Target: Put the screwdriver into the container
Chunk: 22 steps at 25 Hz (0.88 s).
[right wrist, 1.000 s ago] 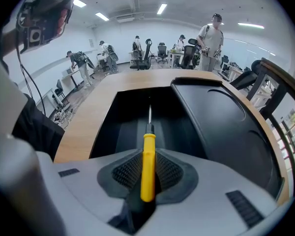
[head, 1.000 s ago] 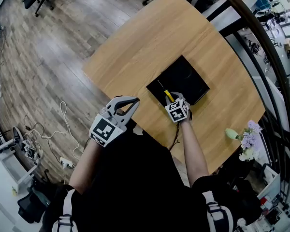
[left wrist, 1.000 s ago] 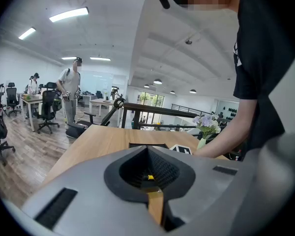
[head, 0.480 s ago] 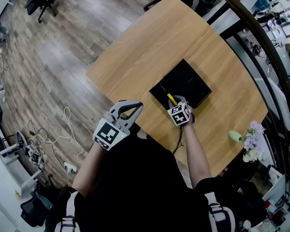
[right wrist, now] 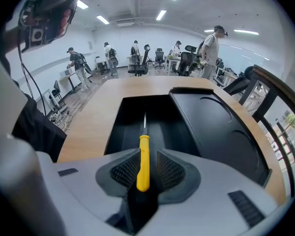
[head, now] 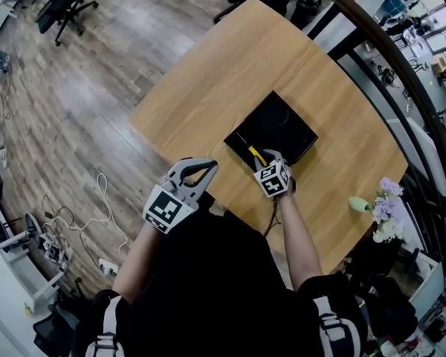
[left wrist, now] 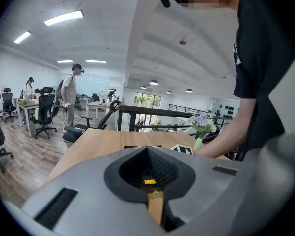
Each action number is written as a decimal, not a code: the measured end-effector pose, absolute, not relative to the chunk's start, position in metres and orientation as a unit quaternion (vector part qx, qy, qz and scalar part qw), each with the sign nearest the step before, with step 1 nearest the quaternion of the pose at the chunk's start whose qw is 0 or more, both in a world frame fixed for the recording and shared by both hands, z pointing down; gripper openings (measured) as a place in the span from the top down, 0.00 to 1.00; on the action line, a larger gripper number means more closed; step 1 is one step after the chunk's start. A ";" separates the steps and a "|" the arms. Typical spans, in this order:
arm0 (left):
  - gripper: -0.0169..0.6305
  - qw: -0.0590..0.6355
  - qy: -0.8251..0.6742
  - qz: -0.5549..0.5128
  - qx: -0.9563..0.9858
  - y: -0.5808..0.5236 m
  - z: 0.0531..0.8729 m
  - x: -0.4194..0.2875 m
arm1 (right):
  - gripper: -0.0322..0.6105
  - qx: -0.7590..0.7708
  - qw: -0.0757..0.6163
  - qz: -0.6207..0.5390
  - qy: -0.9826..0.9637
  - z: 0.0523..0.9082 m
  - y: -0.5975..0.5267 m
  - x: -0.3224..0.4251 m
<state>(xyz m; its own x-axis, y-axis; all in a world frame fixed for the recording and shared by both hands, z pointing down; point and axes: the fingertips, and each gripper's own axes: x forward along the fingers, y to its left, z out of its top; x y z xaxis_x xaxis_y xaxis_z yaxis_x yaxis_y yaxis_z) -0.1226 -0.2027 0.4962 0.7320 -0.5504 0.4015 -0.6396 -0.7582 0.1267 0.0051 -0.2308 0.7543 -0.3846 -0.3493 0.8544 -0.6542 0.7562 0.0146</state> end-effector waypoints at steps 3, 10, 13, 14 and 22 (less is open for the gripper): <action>0.94 0.123 -0.318 0.170 0.925 -0.198 0.492 -0.118 | 0.77 0.318 0.454 0.160 -0.817 0.745 -0.225 0.008; 0.94 0.110 -0.310 0.165 0.930 -0.181 0.483 -0.107 | 0.77 0.340 0.437 0.152 -0.819 0.725 -0.203 0.021; 0.94 0.109 -0.308 0.161 0.931 -0.175 0.480 -0.103 | 0.78 0.348 0.427 0.155 -0.820 0.719 -0.192 0.028; 0.94 0.108 -0.308 0.160 0.932 -0.173 0.479 -0.102 | 0.79 0.350 0.423 0.157 -0.821 0.717 -0.188 0.030; 0.94 0.101 -0.311 0.154 0.932 -0.161 0.477 -0.088 | 0.83 0.362 0.387 0.182 -0.828 0.706 -0.154 0.052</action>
